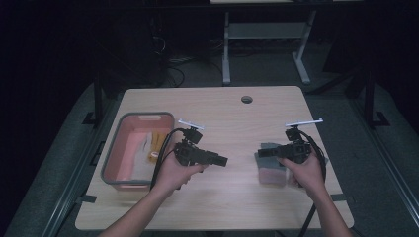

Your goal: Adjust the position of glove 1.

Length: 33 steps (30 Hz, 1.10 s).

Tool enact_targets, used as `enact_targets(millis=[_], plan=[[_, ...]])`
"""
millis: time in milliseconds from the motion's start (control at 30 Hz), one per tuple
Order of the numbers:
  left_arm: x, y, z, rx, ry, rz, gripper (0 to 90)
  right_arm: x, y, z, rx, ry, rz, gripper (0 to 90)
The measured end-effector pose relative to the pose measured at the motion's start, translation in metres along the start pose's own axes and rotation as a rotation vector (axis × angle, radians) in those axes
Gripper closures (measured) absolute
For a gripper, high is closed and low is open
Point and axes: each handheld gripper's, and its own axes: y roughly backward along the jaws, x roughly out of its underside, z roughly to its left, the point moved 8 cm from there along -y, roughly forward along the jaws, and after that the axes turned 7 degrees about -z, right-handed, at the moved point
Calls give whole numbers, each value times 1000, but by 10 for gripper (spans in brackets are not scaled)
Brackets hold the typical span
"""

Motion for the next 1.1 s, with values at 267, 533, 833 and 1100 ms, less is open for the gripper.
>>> enact_targets(millis=[267, 533, 833, 1100], plan=[[1, -14, -6, 8, -6, 0, 405, 7, 15, -16, 51, 6, -9, 526], [3, -26, -9, 12, -19, 12, 389, 14, 22, -30, 85, 2, -4, 523], [5, -37, -14, 23, -23, 13, 371, 19, 30, -41, 121, 12, 1, 521], [7, -47, -16, 20, -31, 25, 358, 32, 41, -61, 158, -13, -2, 521]])
